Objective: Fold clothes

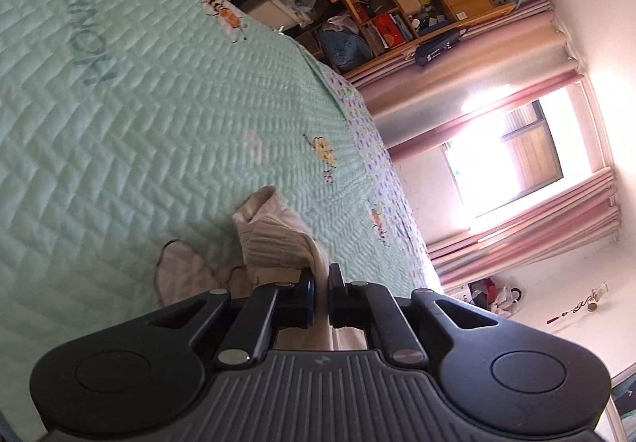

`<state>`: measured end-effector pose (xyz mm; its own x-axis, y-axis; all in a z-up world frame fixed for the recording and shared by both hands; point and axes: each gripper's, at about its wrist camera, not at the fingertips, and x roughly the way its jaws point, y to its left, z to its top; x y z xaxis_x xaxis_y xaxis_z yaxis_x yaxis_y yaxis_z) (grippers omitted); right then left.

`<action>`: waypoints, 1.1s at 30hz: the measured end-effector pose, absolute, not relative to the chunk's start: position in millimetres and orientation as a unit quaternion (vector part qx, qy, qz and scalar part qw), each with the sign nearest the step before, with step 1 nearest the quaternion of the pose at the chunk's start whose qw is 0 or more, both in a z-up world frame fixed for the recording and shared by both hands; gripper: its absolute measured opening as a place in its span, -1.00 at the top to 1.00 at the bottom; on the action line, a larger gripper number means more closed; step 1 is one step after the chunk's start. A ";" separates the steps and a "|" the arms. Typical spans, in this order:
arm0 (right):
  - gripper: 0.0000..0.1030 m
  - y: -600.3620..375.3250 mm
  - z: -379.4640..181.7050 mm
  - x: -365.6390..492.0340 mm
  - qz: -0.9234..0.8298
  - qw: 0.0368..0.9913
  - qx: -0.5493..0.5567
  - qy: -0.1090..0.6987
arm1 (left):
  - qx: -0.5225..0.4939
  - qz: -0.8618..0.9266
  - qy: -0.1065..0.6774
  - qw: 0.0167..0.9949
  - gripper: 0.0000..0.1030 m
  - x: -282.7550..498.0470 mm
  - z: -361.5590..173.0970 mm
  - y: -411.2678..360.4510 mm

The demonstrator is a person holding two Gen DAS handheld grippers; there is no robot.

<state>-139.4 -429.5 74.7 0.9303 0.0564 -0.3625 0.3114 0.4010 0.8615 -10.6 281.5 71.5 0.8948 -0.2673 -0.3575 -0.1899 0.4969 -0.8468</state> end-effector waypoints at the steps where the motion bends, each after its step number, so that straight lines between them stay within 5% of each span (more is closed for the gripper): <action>1: 0.89 -431.0 78.6 -134.5 -0.076 0.820 0.541 0.168 | -0.501 -0.025 0.225 0.835 0.89 -6.4 75.7 281.1; 6: 0.89 -442.1 108.7 -95.6 -0.081 0.825 0.532 0.175 | -0.498 -0.025 0.211 0.841 0.90 31.9 104.4 280.9; 16: 0.88 -443.9 110.4 32.2 -0.138 0.790 0.537 0.263 | -0.472 0.025 0.283 0.835 0.93 162.7 78.0 259.4; 19: 0.65 -451.4 102.0 69.3 -0.176 0.765 0.548 0.288 | -0.475 0.048 0.307 0.823 0.93 199.6 66.9 265.7; 22: 0.43 -458.3 91.2 100.0 -0.177 0.760 0.547 0.303 | -0.450 0.068 0.360 0.814 0.41 226.5 51.6 268.0; 23: 0.40 -457.8 88.8 105.3 -0.184 0.762 0.539 0.310 | -0.448 0.083 0.378 0.806 0.07 230.0 44.4 269.3; 25: 0.15 -460.1 82.4 107.5 -0.179 0.764 0.533 0.315 | -0.472 0.072 0.370 0.797 0.06 224.9 33.9 278.5; 29: 0.13 -481.3 60.9 85.5 -0.157 0.740 0.589 0.285 | -0.490 0.044 0.346 0.799 0.01 202.2 32.4 294.3; 33: 0.11 -487.1 66.8 58.2 -0.124 0.756 0.589 0.257 | -0.435 0.034 0.327 0.838 -0.26 162.5 51.1 299.1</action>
